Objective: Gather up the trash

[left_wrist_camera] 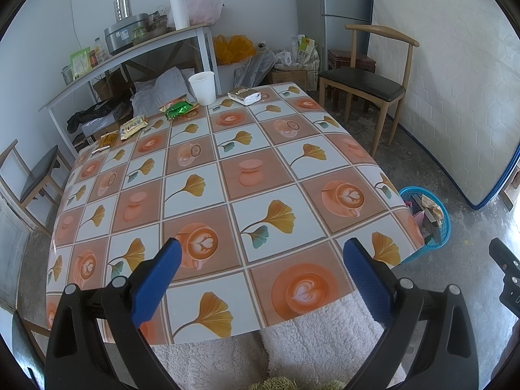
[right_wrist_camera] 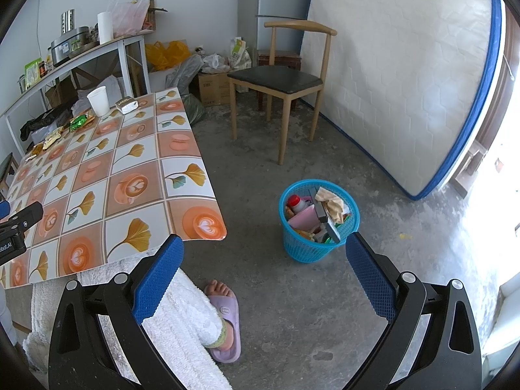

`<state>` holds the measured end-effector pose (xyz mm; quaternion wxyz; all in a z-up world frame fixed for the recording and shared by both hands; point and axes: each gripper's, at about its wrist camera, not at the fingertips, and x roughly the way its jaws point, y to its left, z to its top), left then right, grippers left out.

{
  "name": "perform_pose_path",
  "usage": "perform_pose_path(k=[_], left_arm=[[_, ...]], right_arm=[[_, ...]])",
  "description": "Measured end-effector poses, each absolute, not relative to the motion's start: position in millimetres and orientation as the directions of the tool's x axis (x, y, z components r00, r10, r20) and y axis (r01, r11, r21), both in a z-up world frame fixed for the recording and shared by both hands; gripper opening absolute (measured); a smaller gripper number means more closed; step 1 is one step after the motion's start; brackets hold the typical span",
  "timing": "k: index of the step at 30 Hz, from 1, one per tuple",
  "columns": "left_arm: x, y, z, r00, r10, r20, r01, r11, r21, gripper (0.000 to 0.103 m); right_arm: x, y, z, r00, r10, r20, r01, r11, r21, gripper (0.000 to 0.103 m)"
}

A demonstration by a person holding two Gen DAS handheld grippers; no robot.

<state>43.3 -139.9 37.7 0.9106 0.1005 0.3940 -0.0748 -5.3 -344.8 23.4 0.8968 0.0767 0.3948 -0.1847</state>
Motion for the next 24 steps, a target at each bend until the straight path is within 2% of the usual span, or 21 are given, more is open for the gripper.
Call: perform_pose_path(k=[24], left_arm=[[41.9,-137.9,36.3,0.676,-0.062,-0.734,0.217,0.969,0.118,0.097]], right_arm=[[-5.2,-344.1,23.8,0.621,-0.271,-0.735,0.393,0.919,-0.008,0.096]])
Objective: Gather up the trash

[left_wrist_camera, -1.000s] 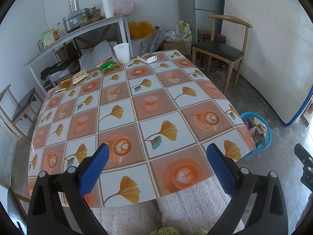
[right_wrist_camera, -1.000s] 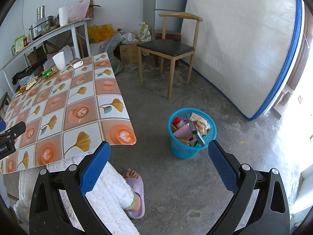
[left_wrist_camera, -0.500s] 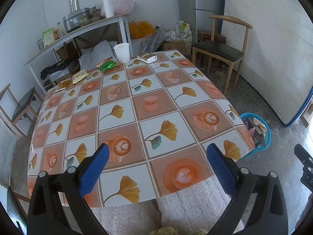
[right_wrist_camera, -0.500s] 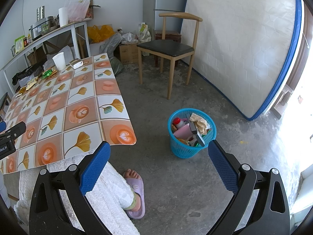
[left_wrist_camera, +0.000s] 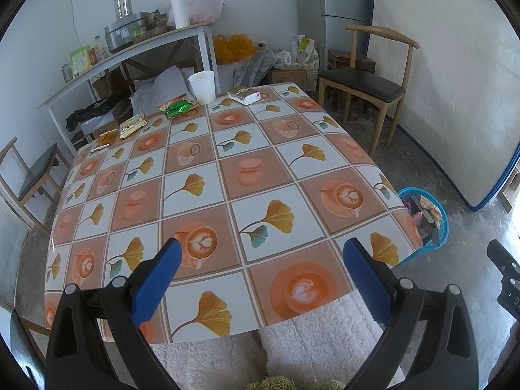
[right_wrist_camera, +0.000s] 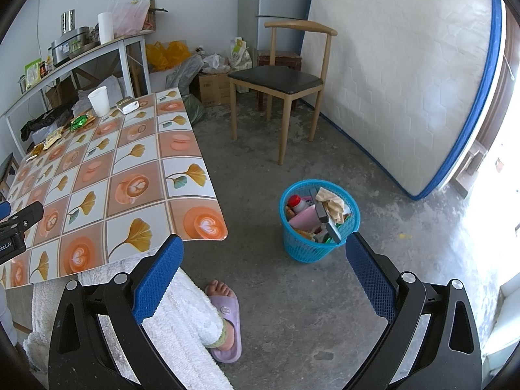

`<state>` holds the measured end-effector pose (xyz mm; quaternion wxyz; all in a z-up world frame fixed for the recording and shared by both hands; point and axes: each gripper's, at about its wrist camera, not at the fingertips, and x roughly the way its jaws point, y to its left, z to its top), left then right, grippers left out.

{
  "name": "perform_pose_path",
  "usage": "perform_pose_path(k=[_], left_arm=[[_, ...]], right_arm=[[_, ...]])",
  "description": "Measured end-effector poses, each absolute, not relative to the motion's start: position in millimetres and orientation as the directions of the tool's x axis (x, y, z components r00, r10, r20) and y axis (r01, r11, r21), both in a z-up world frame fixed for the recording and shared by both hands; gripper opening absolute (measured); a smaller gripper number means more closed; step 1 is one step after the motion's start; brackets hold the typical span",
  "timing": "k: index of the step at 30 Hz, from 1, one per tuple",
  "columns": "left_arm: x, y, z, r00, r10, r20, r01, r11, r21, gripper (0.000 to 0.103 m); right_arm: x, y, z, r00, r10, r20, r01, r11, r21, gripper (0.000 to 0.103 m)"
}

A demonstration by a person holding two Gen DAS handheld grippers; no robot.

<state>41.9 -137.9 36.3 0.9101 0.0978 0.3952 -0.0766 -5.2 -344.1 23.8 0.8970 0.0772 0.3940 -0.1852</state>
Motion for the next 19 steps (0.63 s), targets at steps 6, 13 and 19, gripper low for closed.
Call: perform_pose_path(k=[6,13,19], left_arm=[[41.8,-138.2,36.4,0.676,-0.062,-0.734,0.216,0.969,0.117,0.097],[42.0,-137.8,36.5,0.676,-0.062,-0.735,0.216,0.969,0.116,0.097],[42.0,-137.7,36.7,0.676,-0.063,-0.734,0.217,0.969,0.117,0.097]], right_arm=[[-4.3,-343.3,24.1,0.621,-0.271,-0.735,0.392,0.92,-0.007,0.096],[-3.8,-342.7,24.4,0.621,-0.271,-0.735,0.393,0.919,-0.007,0.096],[-3.7,-342.7,24.5,0.621,-0.271,-0.735,0.395,0.919,-0.006,0.096]])
